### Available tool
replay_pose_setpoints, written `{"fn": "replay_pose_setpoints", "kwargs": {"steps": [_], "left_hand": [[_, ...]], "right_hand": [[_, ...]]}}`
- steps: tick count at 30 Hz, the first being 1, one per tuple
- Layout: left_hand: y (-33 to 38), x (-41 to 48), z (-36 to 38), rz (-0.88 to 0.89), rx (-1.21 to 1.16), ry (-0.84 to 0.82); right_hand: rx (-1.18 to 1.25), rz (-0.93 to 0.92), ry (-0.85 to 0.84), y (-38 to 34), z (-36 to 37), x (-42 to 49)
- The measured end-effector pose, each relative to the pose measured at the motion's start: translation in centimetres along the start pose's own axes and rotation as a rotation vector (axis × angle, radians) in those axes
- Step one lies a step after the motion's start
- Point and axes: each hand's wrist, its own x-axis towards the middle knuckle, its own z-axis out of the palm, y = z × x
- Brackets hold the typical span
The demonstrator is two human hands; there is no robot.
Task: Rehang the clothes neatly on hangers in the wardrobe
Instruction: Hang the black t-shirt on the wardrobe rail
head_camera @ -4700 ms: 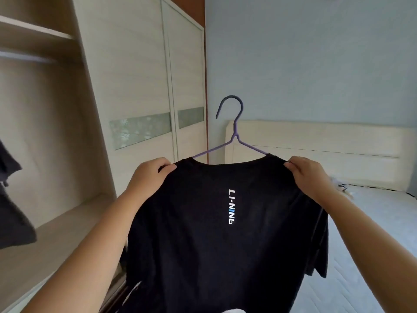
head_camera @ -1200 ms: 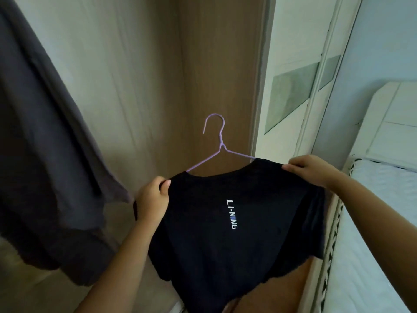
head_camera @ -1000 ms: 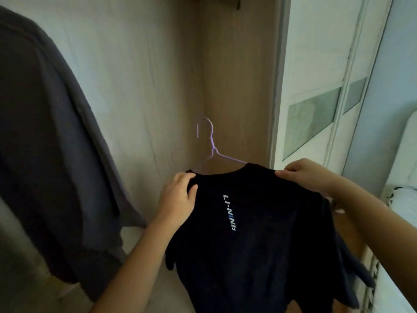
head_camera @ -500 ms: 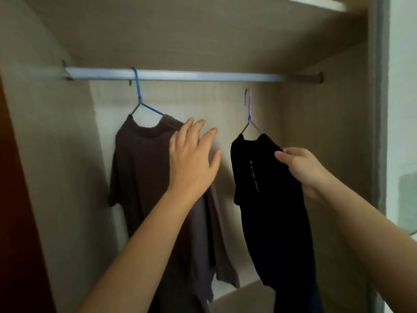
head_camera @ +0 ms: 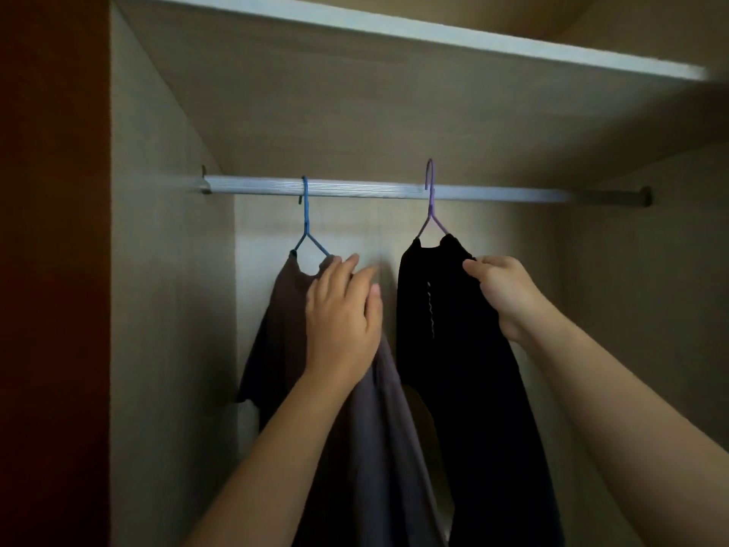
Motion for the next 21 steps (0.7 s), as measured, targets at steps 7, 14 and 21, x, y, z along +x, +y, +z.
{"fn": "replay_pose_setpoints", "kwargs": {"steps": [7, 14, 21], "left_hand": [[-1.2, -1.3, -1.1, -0.202, -0.287, -0.029], [-2.7, -1.9, -1.9, -0.204, -0.321, -0.068], [-2.7, -2.2, -2.9, -0.272, -0.411, -0.032]], "right_hand": [[0.048, -0.036, -0.062, -0.2, 4.7, 2.1], [0.009, 0.017, -0.093, 0.2, 7.5, 3.1], [0.029, 0.058, -0.094, 1.8, 8.5, 2.2]]}}
